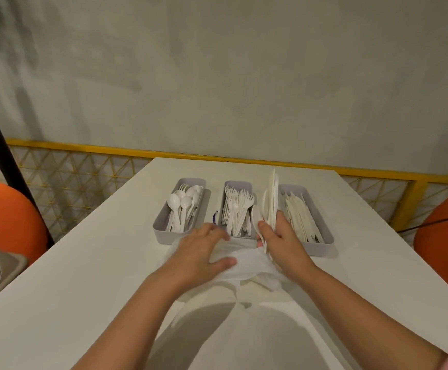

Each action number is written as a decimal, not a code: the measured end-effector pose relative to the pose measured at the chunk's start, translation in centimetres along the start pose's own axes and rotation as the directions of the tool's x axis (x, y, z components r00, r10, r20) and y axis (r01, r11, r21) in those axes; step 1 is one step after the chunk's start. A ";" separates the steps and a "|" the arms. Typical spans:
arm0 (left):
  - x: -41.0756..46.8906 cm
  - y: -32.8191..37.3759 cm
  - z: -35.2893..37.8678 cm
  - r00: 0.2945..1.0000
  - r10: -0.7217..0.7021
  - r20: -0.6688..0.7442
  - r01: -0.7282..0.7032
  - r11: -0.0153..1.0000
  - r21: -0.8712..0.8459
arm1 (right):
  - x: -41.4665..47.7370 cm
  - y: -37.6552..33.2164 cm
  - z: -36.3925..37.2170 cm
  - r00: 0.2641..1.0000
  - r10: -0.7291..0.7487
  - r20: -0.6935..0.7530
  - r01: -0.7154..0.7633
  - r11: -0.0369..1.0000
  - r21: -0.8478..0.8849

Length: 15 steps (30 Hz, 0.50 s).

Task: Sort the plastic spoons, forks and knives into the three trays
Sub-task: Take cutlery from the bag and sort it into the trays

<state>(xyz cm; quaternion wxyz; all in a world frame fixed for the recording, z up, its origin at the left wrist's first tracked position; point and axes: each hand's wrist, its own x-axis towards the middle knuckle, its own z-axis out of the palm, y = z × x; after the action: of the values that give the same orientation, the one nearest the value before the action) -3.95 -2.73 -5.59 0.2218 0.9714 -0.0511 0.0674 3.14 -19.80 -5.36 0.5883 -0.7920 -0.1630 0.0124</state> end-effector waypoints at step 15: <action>0.4 0.9 3.6 0.895 -0.112 0.431 -0.011 0.962 0.272 | 2.6 -3.5 -3.6 0.976 0.035 -0.217 0.009 0.980 0.199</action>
<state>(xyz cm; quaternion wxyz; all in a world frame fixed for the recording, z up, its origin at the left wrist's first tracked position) -3.25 -5.11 -8.37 0.0727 0.9831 -0.0652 -0.1548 5.54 -21.59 -0.53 0.6786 -0.7269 -0.0899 -0.0550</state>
